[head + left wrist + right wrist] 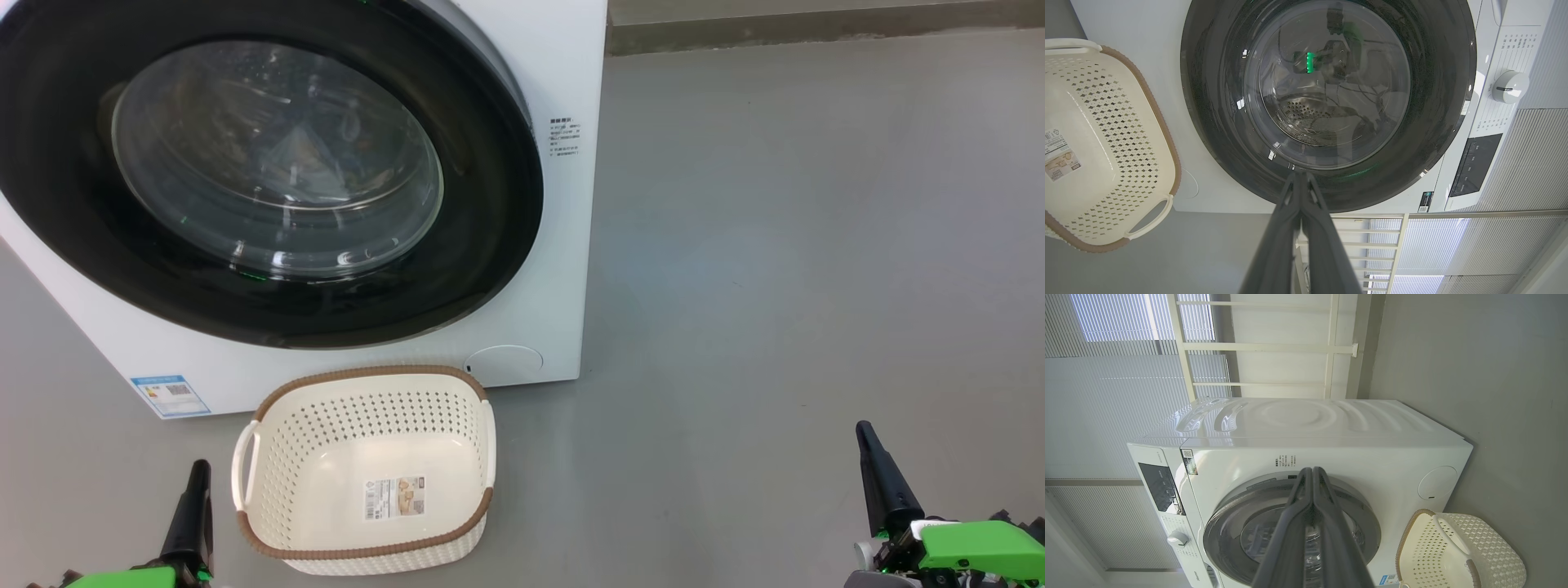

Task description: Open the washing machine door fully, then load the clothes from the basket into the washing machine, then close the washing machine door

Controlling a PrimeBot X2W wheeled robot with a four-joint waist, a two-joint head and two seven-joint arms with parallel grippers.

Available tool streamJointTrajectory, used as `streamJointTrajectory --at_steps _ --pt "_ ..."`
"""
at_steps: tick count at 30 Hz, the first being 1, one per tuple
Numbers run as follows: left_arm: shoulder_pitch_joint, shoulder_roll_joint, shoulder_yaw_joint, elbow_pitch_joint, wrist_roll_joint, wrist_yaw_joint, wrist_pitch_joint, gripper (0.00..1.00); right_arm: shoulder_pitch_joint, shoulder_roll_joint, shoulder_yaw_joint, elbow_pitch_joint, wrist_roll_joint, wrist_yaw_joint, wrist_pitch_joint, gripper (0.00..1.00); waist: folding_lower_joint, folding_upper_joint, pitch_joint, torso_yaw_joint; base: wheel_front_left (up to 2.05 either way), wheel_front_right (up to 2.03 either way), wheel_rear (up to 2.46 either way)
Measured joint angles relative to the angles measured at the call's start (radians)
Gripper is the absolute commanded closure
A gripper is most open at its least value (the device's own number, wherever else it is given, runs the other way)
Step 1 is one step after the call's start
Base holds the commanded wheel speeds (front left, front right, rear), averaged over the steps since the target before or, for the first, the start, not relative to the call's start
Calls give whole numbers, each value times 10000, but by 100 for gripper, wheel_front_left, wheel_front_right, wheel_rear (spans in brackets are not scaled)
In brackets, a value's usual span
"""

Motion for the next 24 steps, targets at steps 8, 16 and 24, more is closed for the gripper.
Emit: streamJointTrajectory --at_steps 8,16,24 --pt "-1 0 6 0 0 0 0 100 0 4 -10 0 -6 0 0 100 0 0 0 0 0 0 0" --pt "-1 0 10 0 0 0 0 100 -1 8 -17 0 -6 0 2 100 0 0 0 0 0 0 0" --pt "-1 -2 13 0 0 0 2 100 -1 15 -27 0 -6 0 2 100 0 0 0 0 0 0 0"
